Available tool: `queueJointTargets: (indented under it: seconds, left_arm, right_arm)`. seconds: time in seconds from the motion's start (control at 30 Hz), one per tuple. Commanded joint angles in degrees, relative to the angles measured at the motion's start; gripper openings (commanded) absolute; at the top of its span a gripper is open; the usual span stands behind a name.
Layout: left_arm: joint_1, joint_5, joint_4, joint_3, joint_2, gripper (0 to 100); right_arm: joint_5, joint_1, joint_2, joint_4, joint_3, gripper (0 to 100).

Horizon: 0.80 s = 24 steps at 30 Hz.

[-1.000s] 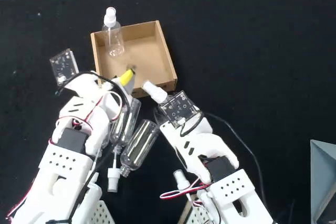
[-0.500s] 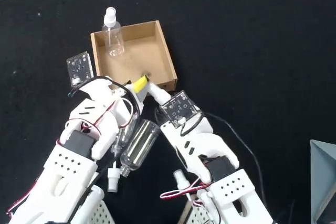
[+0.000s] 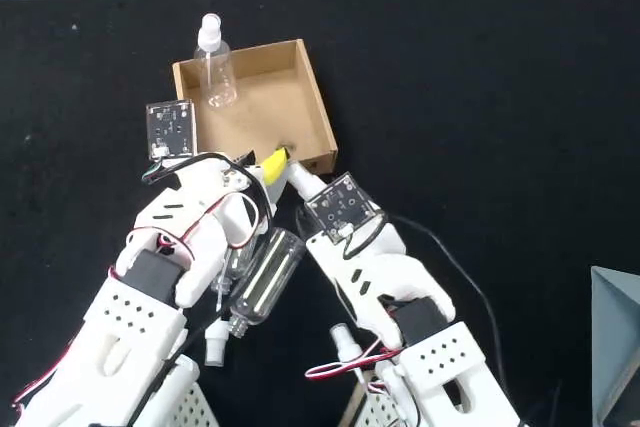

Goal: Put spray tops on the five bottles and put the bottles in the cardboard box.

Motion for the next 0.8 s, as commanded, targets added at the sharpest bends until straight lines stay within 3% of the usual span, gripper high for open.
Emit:
queueJointTargets:
  seconds: [0.0, 0.4, 0.57, 0.77]
  left_arm:
    - [1.8, -0.88, -0.97, -0.75, -0.79, 15]
    - [1.98, -1.05, -0.44, -2.33, -0.88, 15]
    - [3.38, -6.42, -0.44, -1.89, -0.88, 15]
    - [3.12, -6.51, -0.44, -2.24, -0.88, 14]
  right_arm:
    - [-0.18, 0.0, -1.98, -1.41, -2.24, 7.5]
    - [-0.18, 0.09, -1.98, -1.76, -1.45, 7.5]
    - [-0.18, 0.18, -1.98, -1.76, -1.45, 7.5]
    - [-0.18, 0.79, -1.98, -1.76, -1.45, 7.5]
